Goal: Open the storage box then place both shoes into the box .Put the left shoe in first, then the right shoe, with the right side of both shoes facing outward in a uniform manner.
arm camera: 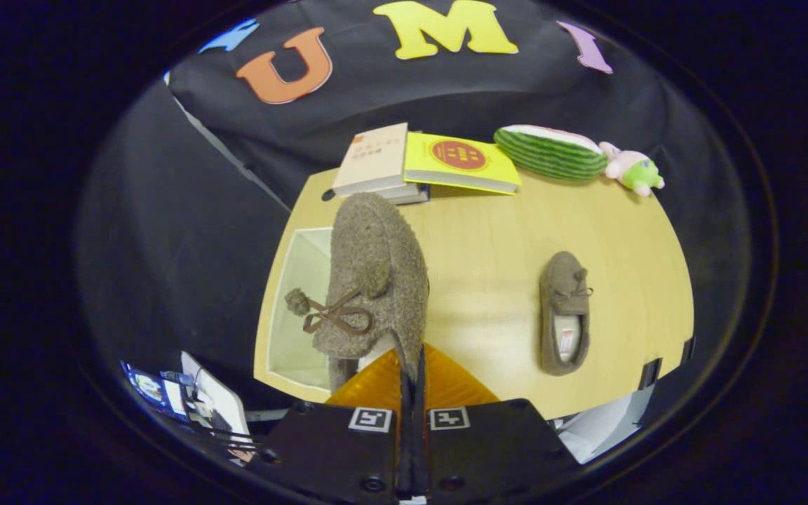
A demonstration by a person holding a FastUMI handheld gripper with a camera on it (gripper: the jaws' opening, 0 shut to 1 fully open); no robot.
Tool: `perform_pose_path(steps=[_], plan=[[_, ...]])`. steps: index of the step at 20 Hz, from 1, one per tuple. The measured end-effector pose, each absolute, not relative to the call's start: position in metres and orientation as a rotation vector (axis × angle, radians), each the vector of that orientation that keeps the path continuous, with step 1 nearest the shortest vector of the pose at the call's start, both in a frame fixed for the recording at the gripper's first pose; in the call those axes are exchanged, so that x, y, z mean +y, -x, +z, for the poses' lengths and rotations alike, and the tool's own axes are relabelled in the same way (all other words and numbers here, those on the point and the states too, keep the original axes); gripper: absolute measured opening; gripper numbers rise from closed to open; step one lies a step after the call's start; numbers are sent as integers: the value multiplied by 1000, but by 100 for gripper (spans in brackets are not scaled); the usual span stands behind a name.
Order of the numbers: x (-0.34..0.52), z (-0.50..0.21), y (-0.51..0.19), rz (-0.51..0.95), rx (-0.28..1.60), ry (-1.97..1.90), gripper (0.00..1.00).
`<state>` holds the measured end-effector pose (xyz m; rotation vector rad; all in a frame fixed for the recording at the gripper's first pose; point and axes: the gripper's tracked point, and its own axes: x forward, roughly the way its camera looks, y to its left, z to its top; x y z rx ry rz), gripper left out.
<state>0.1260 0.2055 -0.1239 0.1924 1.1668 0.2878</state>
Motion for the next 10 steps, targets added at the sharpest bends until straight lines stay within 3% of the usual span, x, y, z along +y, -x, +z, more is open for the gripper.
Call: perform_pose_path(steps=[10], plan=[[320,-133,-131,304,1107,-411,6]])
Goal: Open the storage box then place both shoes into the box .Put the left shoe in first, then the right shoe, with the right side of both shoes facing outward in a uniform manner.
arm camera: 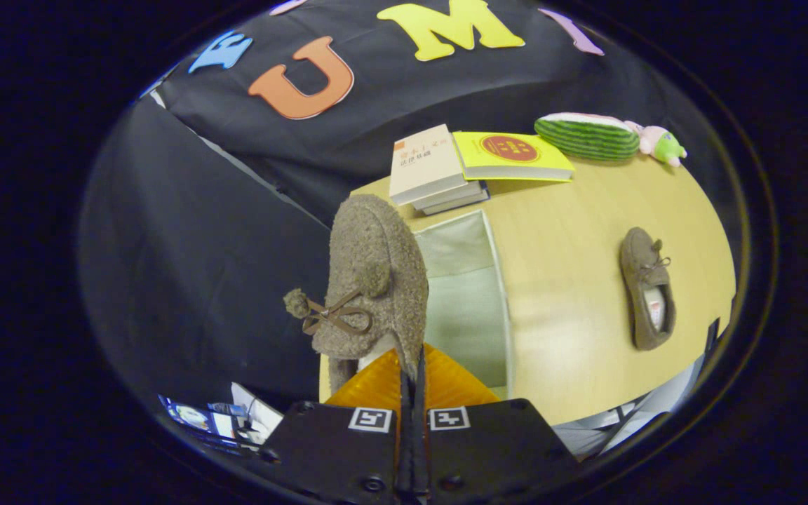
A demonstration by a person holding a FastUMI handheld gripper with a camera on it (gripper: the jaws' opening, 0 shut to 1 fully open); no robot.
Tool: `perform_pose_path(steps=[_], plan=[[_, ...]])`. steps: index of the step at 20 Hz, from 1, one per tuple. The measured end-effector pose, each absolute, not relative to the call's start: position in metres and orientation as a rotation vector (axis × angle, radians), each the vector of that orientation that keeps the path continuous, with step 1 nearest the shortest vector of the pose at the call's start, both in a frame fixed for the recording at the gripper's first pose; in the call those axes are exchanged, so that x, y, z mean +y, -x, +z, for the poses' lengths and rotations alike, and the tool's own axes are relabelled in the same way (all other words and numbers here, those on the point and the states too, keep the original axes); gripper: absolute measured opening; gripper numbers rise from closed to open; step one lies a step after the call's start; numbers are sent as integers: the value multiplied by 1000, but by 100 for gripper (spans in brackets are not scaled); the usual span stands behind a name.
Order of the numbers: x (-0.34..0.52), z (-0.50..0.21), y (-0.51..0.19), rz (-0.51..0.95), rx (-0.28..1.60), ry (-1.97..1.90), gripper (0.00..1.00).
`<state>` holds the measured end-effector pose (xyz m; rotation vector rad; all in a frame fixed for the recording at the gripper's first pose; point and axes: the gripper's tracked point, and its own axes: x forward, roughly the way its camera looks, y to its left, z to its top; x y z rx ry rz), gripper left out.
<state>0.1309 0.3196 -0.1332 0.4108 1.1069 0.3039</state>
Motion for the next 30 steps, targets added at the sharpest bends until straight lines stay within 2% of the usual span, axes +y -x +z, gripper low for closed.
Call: perform_pose_path(steps=[11,14,15,17,20,30], plan=[[357,-205,-142,266,1121,-435,6],[361,-216,-148,290,1119,-432,6],[367,-215,-146,339,1129,-463,8],[370,-211,-146,364,1125,-536,45],[341,-204,-157,336,1079,-421,100],[229,-163,-149,286,987,-250,100]])
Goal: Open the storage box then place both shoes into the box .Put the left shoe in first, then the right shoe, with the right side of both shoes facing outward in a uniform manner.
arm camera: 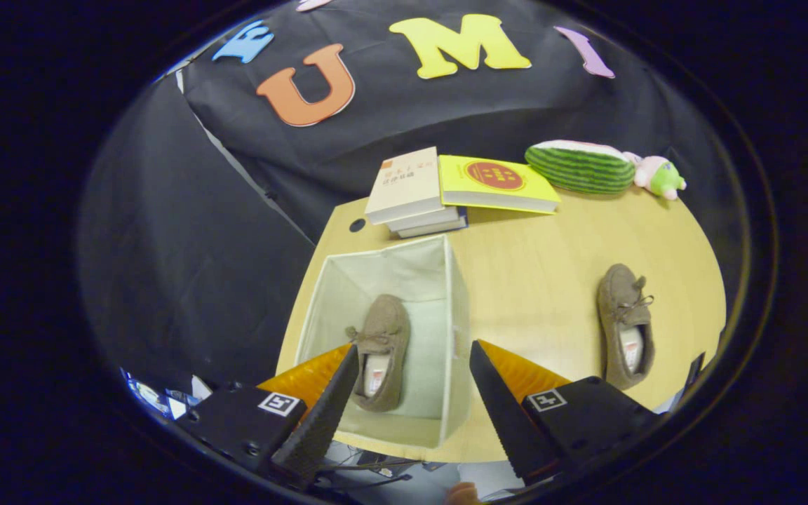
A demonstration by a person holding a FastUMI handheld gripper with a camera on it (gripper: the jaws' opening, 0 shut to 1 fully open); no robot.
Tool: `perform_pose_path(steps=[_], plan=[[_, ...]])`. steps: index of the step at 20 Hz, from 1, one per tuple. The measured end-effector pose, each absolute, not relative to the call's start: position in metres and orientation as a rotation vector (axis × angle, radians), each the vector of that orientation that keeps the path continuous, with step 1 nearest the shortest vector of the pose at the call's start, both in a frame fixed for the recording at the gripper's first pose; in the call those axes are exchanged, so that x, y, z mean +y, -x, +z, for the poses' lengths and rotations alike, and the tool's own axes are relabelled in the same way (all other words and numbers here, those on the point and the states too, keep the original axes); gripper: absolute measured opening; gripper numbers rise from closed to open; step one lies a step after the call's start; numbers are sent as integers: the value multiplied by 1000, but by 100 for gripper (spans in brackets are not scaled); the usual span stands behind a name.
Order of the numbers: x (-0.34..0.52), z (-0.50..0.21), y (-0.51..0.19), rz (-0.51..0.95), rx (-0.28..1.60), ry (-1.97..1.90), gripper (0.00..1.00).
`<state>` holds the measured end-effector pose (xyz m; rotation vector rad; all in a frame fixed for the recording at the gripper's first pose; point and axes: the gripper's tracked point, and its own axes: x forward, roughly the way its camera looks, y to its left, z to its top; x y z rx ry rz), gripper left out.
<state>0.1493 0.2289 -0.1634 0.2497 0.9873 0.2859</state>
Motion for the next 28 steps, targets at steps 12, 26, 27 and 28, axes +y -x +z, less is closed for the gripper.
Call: perform_pose_path(steps=[12,26,27,28], plan=[[32,-229,-156,-26,1088,-147,100],[-43,-333,-161,-100,1345,-181,50],[-47,-337,-163,-102,1344,-158,43],[-48,-340,-163,-109,1347,-148,38]])
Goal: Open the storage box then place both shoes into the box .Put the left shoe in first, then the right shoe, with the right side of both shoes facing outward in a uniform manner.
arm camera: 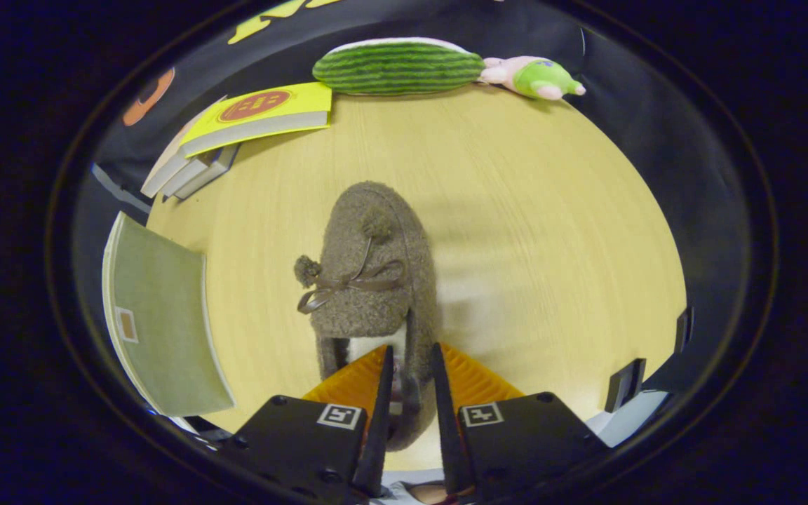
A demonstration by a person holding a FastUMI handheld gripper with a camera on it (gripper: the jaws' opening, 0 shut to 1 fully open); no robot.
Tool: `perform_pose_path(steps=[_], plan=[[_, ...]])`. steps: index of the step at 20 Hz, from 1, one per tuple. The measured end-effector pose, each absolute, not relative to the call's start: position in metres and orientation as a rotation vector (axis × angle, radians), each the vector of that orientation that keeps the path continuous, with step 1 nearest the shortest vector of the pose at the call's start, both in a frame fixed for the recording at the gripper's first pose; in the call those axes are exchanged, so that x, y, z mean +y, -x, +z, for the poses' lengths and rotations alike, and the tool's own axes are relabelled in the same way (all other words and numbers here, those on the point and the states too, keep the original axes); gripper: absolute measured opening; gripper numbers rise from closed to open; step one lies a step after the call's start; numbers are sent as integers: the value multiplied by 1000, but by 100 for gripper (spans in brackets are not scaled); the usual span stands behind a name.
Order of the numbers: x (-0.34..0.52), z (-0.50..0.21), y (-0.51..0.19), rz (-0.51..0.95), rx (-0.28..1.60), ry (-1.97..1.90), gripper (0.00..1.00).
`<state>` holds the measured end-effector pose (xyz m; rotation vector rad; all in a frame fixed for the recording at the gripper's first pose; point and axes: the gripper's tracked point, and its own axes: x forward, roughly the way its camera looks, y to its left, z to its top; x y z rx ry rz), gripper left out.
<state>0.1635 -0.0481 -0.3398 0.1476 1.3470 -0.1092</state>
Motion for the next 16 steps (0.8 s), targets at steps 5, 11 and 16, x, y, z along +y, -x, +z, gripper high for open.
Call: perform_pose_path(steps=[5,11,16], plan=[[-54,-333,-162,-129,1320,-126,7],[-42,-293,-160,-131,1300,-175,6],[-27,-236,-163,-126,1243,-177,6]])
